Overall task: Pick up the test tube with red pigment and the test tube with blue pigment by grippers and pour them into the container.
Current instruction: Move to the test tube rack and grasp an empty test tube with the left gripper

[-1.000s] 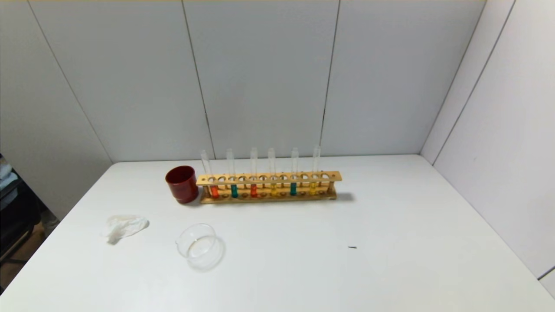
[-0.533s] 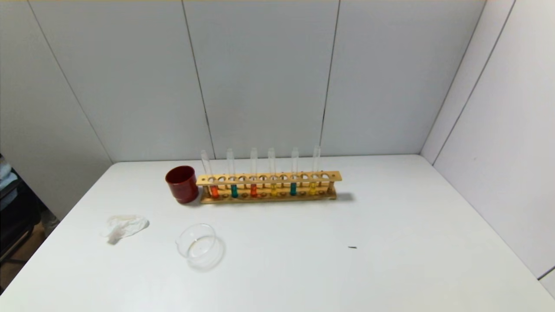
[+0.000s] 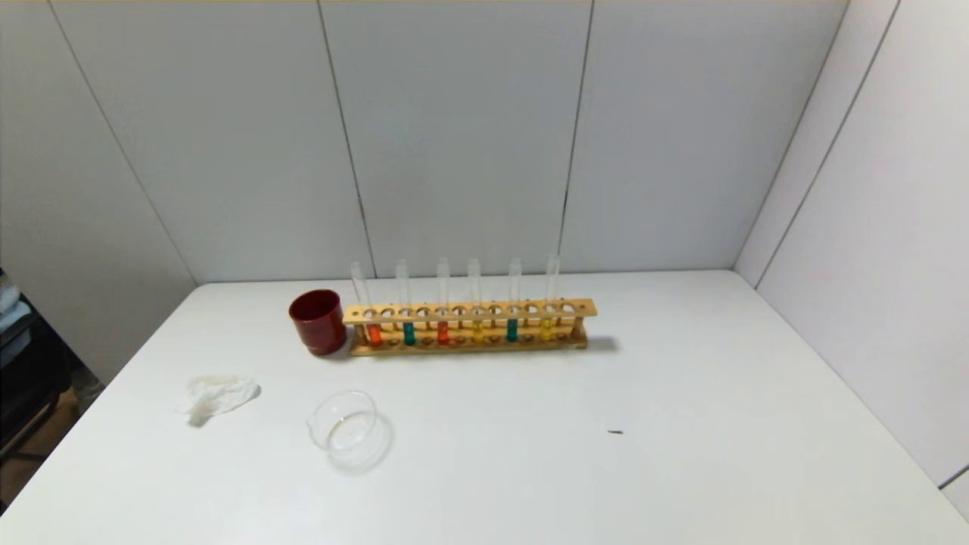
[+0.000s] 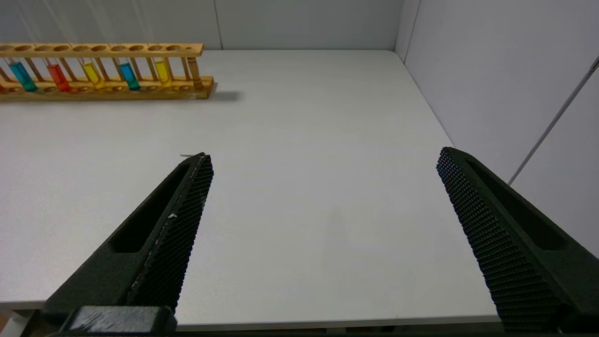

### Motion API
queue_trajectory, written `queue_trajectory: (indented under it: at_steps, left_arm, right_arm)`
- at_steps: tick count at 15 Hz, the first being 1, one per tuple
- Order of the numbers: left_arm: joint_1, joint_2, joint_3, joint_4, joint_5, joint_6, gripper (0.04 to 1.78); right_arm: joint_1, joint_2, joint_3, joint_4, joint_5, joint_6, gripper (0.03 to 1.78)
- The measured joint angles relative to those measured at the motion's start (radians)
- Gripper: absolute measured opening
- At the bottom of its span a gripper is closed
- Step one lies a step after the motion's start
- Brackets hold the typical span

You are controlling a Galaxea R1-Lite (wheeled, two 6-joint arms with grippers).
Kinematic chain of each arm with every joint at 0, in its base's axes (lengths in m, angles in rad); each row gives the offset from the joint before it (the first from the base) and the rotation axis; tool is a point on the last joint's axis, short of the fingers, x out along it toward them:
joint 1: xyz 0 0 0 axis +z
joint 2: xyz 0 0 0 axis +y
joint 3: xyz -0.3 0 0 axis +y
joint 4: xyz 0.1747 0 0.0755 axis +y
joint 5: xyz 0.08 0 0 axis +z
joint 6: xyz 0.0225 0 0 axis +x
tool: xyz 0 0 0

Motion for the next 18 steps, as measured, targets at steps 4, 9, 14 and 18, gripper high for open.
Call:
queue_trajectory:
  at_steps: [4,9,14,18]
  left_arm:
    - [-0.005,0.273,-0.146,-0.048,-0.012,-0.005,1.75]
    - [-0.005,0.735,-0.296,-0.295,-0.017,-0.011,1.75]
    - [-0.008,1.138,-0.493,-0.406,-0.022,-0.042,1.75]
    - [-0.040,1.421,-0.586,-0.510,-0.020,-0.073,1.75]
  right_arm:
    - [0.000,0.000,0.000,0.000,0.000,0.001,1.75]
    - [0.000,0.000,0.000,0.000,0.000,0.000,1.75]
    - [0.000,0.000,0.000,0.000,0.000,0.000,1.75]
    - [0.000,0.000,0.000,0.000,0.000,0.001,1.75]
